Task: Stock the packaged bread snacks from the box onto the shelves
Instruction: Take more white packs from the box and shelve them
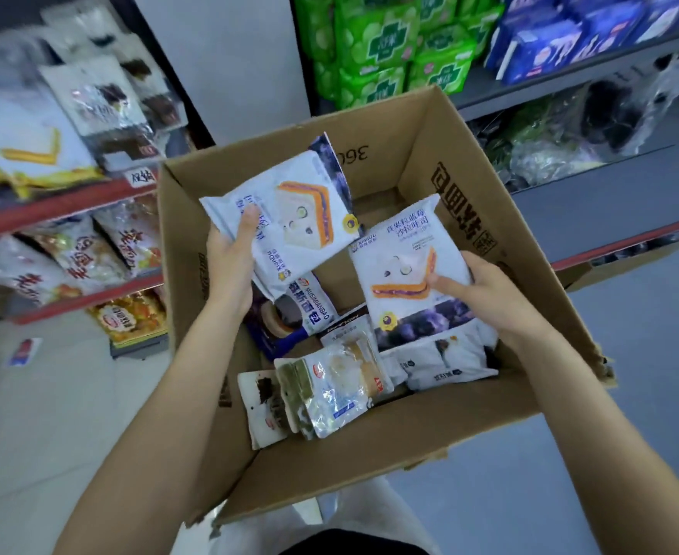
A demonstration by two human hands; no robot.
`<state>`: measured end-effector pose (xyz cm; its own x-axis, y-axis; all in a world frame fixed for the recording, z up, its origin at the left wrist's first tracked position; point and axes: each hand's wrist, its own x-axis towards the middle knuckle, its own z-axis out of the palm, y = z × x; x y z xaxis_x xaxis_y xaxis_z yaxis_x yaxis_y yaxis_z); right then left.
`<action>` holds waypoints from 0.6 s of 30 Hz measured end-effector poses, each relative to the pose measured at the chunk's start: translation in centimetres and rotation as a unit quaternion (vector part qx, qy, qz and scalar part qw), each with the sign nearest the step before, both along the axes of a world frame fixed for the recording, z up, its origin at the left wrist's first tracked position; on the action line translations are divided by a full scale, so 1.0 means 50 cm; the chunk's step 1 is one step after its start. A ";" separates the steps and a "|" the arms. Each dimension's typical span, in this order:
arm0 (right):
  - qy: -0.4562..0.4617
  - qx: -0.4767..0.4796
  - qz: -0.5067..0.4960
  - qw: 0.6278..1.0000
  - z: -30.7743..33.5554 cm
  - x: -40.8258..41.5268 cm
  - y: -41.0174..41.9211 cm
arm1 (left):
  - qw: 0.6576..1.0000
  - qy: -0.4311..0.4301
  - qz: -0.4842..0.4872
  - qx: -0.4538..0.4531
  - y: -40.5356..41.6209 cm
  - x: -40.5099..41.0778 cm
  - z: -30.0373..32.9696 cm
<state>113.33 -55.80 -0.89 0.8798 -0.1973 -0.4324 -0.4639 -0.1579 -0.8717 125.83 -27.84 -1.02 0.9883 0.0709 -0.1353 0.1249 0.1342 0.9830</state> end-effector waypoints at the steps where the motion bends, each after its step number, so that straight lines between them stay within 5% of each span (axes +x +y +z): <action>1: -0.006 0.018 0.000 1.000 0.007 0.002 0.008 | 1.000 -0.011 0.008 -0.004 0.014 -0.003 0.015; 11: -0.115 0.172 0.007 0.978 0.122 0.094 0.143 | 0.989 -0.071 0.112 -0.069 0.188 -0.014 0.154; 18: -0.190 0.173 0.102 0.961 0.189 0.162 0.305 | 0.979 -0.112 0.162 -0.044 0.325 -0.048 0.200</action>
